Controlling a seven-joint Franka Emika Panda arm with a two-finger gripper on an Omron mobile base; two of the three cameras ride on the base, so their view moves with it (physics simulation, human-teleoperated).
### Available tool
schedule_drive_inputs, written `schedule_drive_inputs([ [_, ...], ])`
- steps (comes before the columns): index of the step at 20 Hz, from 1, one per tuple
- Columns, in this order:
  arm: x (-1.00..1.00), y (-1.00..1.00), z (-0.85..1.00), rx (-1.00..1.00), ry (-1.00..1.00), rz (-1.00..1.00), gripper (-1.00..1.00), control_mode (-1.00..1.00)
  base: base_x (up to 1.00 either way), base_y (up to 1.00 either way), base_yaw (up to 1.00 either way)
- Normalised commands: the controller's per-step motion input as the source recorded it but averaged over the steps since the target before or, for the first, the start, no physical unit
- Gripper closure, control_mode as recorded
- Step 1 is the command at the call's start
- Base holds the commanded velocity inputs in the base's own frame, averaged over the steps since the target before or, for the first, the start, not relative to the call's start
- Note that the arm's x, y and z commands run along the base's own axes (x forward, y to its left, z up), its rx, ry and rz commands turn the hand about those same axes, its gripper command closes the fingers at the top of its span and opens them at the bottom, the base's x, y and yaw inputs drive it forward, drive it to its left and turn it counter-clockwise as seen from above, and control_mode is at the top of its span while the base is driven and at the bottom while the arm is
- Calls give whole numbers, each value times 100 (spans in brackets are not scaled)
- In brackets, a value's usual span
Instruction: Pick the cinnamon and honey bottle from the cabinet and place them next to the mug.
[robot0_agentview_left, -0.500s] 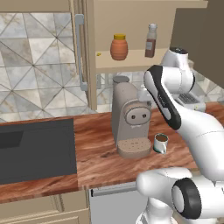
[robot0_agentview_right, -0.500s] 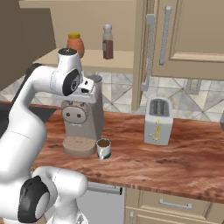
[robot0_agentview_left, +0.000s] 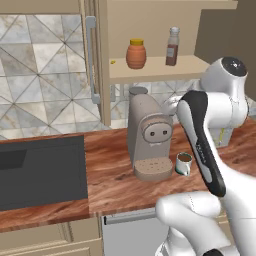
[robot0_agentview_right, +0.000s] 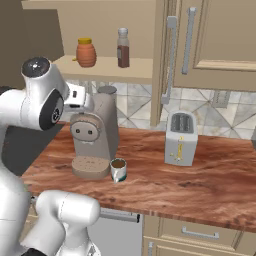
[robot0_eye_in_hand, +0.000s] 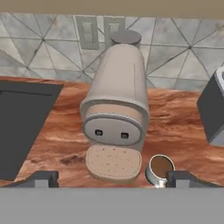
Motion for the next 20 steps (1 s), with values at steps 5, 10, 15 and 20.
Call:
schedule_drive_inputs([
  [5,-42,17,48,0,-67,10,-100,-100,0,0,0],
  [10,1,2,14,0,-48,10,-100,-100,0,0,0],
  [15,1,0,11,0,-42,7,-100,-100,0,0,0],
  [20,2,4,46,0,-38,2,-100,-100,0,0,0],
])
